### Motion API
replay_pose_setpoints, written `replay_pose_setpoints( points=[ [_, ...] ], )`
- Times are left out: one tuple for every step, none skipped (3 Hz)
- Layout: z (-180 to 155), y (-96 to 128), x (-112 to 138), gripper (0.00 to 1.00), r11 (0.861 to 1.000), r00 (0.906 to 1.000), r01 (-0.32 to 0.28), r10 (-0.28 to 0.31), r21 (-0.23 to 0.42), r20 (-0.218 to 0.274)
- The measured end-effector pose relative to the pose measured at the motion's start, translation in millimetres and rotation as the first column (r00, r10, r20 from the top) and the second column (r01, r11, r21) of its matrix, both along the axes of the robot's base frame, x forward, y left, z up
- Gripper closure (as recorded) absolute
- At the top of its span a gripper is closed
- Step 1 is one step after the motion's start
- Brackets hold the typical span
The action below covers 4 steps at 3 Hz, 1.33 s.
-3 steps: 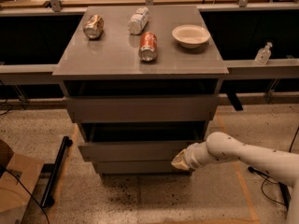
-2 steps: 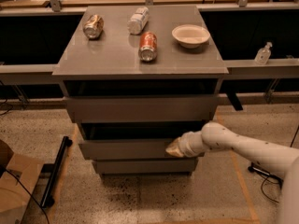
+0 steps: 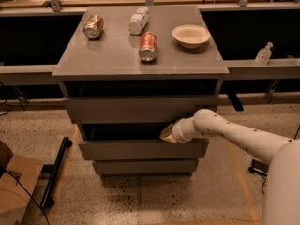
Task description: Close middle drawer
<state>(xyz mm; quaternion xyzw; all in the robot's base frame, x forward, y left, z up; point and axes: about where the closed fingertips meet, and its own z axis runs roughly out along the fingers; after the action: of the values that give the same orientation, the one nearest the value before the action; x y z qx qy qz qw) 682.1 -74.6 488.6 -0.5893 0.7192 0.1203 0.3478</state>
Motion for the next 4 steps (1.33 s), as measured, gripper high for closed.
replay_pose_setpoints(
  points=[
    [0.0, 7.2, -6.5, 1.00, 0.999, 0.9993, -0.036, 0.036, -0.028, -0.009],
    [0.3, 9.9, -14.0, 1.00, 0.997, 0.9971, -0.065, 0.063, -0.042, -0.044],
    [-13.1, 6.7, -21.3, 1.00, 0.997, 0.9907, -0.073, 0.070, -0.025, -0.117],
    [-31.5, 4.3, -25.6, 1.00, 0.997, 0.9796, -0.072, 0.068, -0.014, -0.189]
  ],
)
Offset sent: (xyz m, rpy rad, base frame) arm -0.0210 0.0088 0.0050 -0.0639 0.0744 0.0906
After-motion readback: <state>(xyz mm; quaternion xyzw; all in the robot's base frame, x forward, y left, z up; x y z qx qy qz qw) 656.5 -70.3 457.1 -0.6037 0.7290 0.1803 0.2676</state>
